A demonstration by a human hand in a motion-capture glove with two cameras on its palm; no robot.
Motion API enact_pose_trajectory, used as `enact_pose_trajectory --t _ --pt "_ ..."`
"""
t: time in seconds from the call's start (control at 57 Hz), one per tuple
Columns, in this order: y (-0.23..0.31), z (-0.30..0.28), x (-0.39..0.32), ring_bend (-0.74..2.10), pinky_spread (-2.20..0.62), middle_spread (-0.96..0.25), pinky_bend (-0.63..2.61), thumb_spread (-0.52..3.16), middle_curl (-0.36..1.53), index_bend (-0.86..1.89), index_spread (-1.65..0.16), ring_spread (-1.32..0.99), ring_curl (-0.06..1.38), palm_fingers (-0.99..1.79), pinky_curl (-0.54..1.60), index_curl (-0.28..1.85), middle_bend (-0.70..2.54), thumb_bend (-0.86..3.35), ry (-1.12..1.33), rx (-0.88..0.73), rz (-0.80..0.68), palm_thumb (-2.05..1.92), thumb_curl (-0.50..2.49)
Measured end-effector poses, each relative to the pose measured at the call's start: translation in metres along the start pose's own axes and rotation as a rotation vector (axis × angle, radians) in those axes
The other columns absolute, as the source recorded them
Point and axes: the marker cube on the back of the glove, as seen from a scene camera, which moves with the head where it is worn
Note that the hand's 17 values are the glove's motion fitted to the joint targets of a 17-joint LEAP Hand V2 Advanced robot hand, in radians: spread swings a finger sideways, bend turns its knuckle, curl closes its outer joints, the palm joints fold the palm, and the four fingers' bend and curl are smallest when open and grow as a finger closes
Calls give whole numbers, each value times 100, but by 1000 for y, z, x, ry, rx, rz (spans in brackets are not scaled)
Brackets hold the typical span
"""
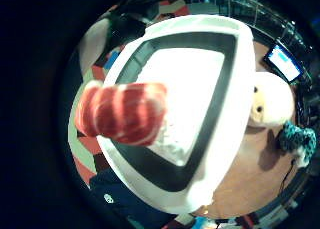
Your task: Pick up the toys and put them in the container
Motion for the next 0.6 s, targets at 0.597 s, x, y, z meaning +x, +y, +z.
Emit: enact_pose_trajectory --t 0.597 --pt "183 3 147 24 -1 0 60 128 46 29 -15 -4 25 -10 37 51 30 1 481 -309 174 24 40"
